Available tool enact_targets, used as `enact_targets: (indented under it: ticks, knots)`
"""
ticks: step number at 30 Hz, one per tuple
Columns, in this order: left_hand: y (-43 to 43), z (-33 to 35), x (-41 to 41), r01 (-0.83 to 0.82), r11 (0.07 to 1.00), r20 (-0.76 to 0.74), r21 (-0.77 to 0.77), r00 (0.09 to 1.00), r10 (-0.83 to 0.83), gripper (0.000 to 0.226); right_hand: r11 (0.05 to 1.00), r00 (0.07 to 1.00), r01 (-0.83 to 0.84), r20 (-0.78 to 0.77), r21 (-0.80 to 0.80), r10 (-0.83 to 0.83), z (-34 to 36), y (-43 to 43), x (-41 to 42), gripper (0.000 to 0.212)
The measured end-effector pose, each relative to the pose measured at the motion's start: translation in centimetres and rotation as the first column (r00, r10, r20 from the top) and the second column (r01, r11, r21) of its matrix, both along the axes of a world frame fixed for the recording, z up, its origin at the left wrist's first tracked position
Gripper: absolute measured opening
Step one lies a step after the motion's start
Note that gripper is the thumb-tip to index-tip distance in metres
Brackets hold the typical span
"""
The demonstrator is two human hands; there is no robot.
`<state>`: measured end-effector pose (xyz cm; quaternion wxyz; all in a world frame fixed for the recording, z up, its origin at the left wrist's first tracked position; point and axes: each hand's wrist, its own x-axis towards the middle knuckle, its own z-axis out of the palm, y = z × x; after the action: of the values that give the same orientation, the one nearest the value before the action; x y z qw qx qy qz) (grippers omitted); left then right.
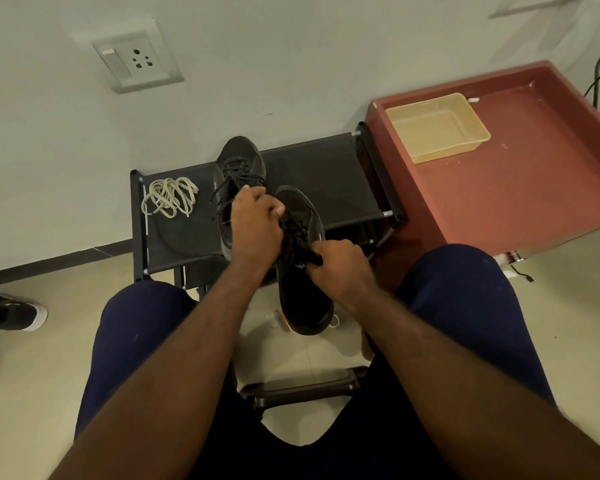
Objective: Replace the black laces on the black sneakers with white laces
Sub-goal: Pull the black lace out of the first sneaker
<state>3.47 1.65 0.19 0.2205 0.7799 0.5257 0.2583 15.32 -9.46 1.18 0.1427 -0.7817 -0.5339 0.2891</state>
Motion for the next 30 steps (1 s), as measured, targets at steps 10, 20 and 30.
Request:
enact_targets:
  ticks: [10, 20, 30]
  knots:
    - [0.7, 4.5, -4.2, -0.197, 0.969, 0.059, 0.147, 0.980, 0.190, 0.025, 1.000, 1.000, 0.011, 0.015, -0.006, -0.011, -0.3, 0.0, -0.1, 0.005]
    - [-7.2, 0.5, -2.0, -0.056, 0.911, -0.438, -0.409, 0.888, -0.142, 0.034, 0.999, 0.999, 0.037, 0.012, 0.028, -0.037, -0.5, 0.1, -0.4, 0.011]
    - [-7.2, -1.0, -2.5, -0.050, 0.947, -0.210, -0.317, 0.978, -0.019, 0.034, 0.982, 0.987, 0.158, -0.030, 0.099, -0.155, -0.8, -0.1, 0.9, 0.009]
